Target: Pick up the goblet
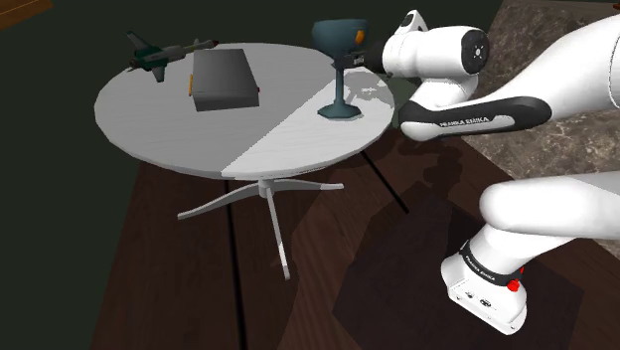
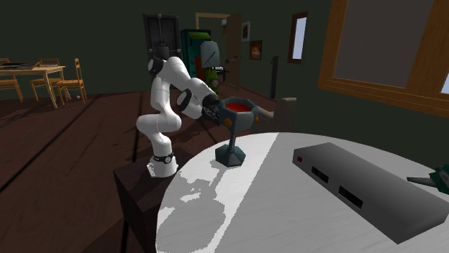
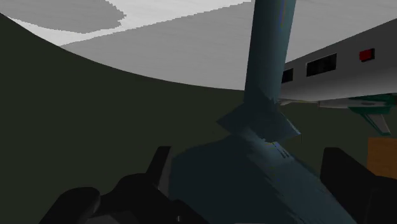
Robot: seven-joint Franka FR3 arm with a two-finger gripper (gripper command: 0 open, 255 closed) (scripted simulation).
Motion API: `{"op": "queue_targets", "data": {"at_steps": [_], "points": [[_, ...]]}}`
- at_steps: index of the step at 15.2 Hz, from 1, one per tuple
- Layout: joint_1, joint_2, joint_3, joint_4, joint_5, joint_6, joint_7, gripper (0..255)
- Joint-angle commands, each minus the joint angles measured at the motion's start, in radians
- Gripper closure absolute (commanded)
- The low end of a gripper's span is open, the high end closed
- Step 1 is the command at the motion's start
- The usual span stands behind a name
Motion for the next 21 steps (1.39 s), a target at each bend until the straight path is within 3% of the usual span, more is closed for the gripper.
{"op": "queue_targets", "data": {"at_steps": [1, 6, 8, 9, 18, 21], "points": [[-0.065, 0.001, 0.068, -0.003, 0.020, 0.057, 0.014, 0], [-0.152, 0.003, 0.170, -0.039, 0.055, 0.135, 0.026, 0], [-0.162, 0.003, 0.182, -0.043, 0.059, 0.144, 0.027, 0], [-0.161, 0.001, 0.183, -0.043, 0.061, 0.142, 0.028, 255], [-0.162, 0.003, 0.182, -0.043, 0.060, 0.144, 0.027, 255], [-0.109, 0.002, 0.119, -0.022, 0.036, 0.097, 0.021, 255]]}}
